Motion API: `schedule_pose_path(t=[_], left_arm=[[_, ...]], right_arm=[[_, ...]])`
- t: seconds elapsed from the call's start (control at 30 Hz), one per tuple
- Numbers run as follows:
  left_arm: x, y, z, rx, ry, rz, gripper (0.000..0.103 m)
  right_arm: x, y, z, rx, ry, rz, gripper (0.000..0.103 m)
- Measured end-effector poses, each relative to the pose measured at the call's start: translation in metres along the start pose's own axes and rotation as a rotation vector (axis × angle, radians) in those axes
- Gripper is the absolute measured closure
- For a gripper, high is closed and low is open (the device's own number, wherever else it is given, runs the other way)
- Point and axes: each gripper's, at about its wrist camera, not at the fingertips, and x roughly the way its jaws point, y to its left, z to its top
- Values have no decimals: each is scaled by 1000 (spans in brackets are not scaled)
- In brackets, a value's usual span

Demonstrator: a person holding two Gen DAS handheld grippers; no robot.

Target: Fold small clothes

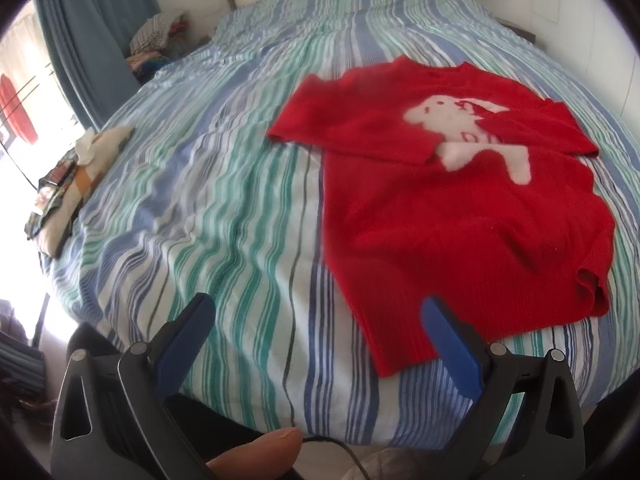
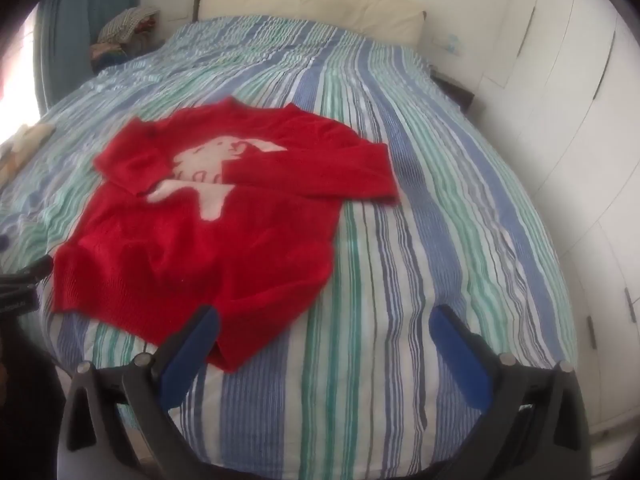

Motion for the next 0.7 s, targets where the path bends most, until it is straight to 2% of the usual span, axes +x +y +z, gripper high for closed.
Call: schedule_pose_path(t=[0.13, 0.23, 0.7], left_arm=[[1, -3, -2, -32, 26, -21, 0], [-1, -6, 2, -40, 41, -64, 0], [-31, -9, 19, -52, -28, -130, 0]], right_arm=[[-1, 2, -2, 16, -3, 20, 0], [-5, 9, 2, 6, -16, 29, 0], [-17, 21, 9, 38, -73, 110, 0]])
